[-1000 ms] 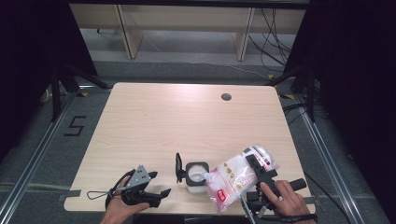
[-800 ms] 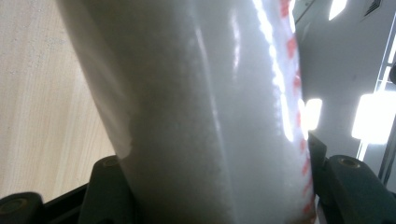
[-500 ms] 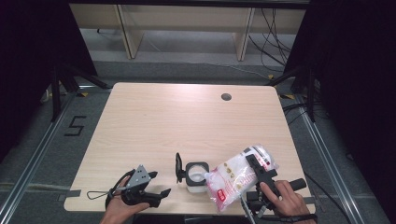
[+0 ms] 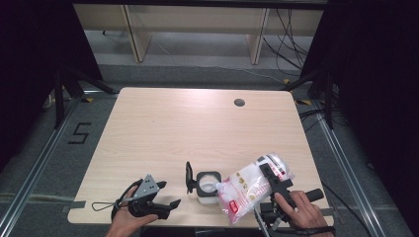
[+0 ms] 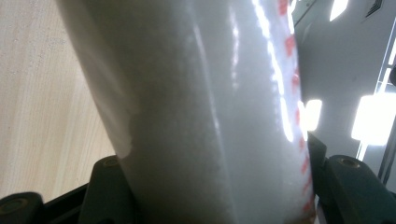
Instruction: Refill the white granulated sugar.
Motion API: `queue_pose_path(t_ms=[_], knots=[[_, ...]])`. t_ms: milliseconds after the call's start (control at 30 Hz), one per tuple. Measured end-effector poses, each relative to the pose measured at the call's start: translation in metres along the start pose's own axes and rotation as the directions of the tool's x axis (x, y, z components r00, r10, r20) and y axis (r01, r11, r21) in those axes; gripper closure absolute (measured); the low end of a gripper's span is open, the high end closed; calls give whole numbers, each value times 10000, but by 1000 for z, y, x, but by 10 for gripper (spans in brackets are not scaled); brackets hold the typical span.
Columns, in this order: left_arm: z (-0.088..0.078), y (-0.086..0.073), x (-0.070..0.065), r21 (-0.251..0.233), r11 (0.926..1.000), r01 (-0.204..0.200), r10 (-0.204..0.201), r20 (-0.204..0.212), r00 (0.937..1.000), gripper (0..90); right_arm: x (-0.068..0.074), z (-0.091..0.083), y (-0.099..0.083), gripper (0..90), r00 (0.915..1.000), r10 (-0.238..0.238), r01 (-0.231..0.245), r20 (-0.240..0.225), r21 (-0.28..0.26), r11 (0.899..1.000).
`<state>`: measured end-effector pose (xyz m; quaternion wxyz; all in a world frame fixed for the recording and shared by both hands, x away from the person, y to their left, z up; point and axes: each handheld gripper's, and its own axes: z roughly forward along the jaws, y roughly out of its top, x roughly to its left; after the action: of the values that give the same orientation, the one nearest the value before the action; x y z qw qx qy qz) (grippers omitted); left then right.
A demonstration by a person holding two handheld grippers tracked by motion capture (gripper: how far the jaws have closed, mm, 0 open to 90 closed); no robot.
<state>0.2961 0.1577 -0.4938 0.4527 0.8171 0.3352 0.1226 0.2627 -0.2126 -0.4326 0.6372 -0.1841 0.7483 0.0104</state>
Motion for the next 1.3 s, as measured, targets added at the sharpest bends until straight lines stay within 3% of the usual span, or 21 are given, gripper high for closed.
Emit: queue_pose_path(t_ms=[67, 233, 300, 400, 433, 500, 533, 600, 733, 767, 800, 867, 900, 967, 1067, 1133, 1167, 1300], knots=[[1, 0, -1, -127, 9998, 130, -130, 18, 9999, 201, 4, 1, 0, 432, 9993, 374, -374, -2, -8, 9993], [1, 0, -1, -129, 9998, 138, -137, 14, 9999, 200, 4, 1, 0, 433, 9992, 401, -401, -22, -6, 9992], [1, 0, -1, -121, 9999, 111, -111, 38, 9999, 201, 1, 1, 1, 433, 10000, 4, -4, 53, -106, 9999], [0, 0, -1, -54, 10000, 60, -60, 6, 10000, 201, 3, 0, 0, 433, 9992, 393, -393, -43, 51, 9992], [1, 0, -1, -180, 9997, 142, -142, 42, 9999, 201, 0, 0, 0, 433, 10000, 45, -45, 77, -49, 10000], [1, 0, 0, -165, 9998, -69, 70, 56, 10000, 201, -1, 0, 0, 433, 9999, -54, 56, 153, -139, 9999], [1, 0, 0, -173, 9998, -29, 30, 67, 10000, 201, 1, -1, 0, 433, 9997, 252, -252, 39, 71, 9997], [1, 0, -1, -146, 9998, 148, -148, 31, 9999, 201, 1, -1, 0, 433, 9997, 245, -244, -13, 144, 9996], [0, 0, 0, -31, 10000, 40, -40, 3, 10000, 201, 4, -1, -1, 433, 9984, 568, -568, 37, 137, 9983], [1, 0, -1, -142, 9998, 144, -143, 30, 9999, 201, 3, -1, -1, 433, 9990, 453, -453, -8, 205, 9988], [1, 0, -1, -184, 9998, 19, -18, 47, 10000, 201, 0, 0, -1, 434, 10000, 25, -25, 76, -8, 10000], [0, 0, 1, -2, 9999, -107, 107, 17, 9999, 201, 1, -1, -1, 434, 9995, 296, -297, 80, 25, 9996], [1, 0, -1, -154, 9998, 136, -136, 14, 9999, 201, 0, 0, -1, 434, 9997, 240, -240, 78, 6, 9997], [1, 0, -1, -170, 9998, 125, -124, 15, 9999, 201, 0, 0, 0, 434, 9998, -41, 43, 208, -129, 9999], [1, 0, -1, -148, 9998, 134, -134, 24, 9999, 201, 1, 0, 0, 434, 9994, 312, -311, 161, -49, 9995], [0, 0, 0, -97, 9999, 76, -75, 53, 10000, 201, 1, 0, 0, 435, 9995, 126, -121, 288, -184, 9998], [1, 0, -1, -143, 9998, 161, -160, 29, 9999, 201, -1, -1, 0, 435, 9999, 60, -59, 113, -30, 10000], [1, 0, -1, -164, 9998, 130, -129, 25, 9999, 201, 3, 0, -2, 435, 9986, 452, -447, 290, -169, 9989]])
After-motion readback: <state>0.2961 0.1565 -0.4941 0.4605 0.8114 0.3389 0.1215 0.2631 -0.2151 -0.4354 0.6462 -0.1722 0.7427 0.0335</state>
